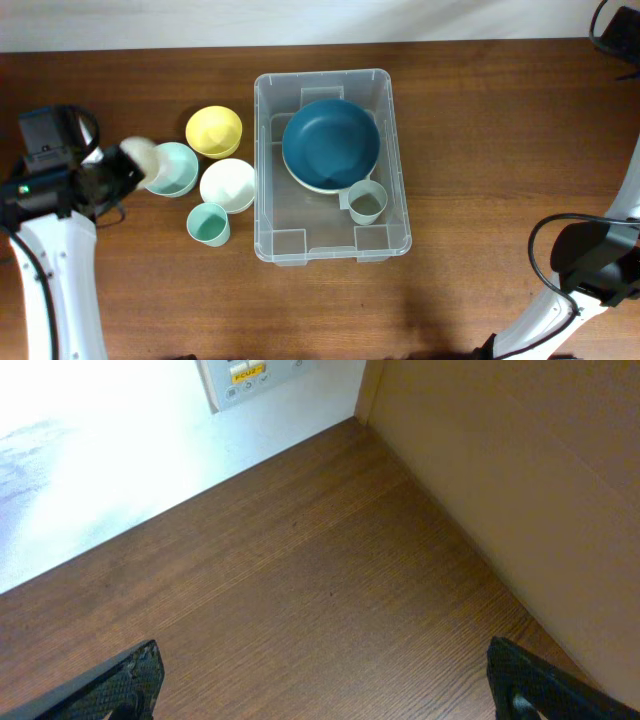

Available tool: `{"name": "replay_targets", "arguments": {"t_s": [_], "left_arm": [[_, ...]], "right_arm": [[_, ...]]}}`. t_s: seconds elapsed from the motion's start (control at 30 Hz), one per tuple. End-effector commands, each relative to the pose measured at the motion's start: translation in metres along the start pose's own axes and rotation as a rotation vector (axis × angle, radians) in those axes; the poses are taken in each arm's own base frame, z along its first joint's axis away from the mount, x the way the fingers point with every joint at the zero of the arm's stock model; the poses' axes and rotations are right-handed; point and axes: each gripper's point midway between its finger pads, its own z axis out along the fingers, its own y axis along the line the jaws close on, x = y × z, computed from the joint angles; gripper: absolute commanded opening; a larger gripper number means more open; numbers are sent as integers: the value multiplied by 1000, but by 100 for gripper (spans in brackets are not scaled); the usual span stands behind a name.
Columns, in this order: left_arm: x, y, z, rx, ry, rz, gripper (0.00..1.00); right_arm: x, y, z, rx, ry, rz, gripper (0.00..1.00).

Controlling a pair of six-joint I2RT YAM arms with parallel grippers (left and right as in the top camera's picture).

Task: Pack container
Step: 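Carry the white cup with the left gripper into the bin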

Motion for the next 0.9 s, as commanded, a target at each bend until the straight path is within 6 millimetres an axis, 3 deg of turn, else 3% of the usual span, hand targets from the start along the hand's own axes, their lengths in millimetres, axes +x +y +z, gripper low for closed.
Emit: {"name": "replay_targets", "arguments": {"t_s": [0.0,0.2,0.37,0.5,0.6,0.73,0.87], "left_arm": [[11,-75,-14,255,9,155,0],[53,-182,-15,478,-6,438,1],[104,-248,-6,596,21,620,1],[145,-273,20,601,62,758,1],[171,-279,42,580,109,841,1],[195,-281,60,557,150,916,0],[208,-282,64,552,173,949,0]], "right_arm": [[-8,-3,-6,11,-27,10,99],[-8,-3,-6,11,-27,10,99],[-8,-3,-6,11,-27,10,99],[-8,-3,-6,11,-27,10,99],[-8,-3,-6,11,-27,10,99],[-8,-3,-6,11,-27,10,99],[-8,-3,-6,11,-27,10,99]]}}
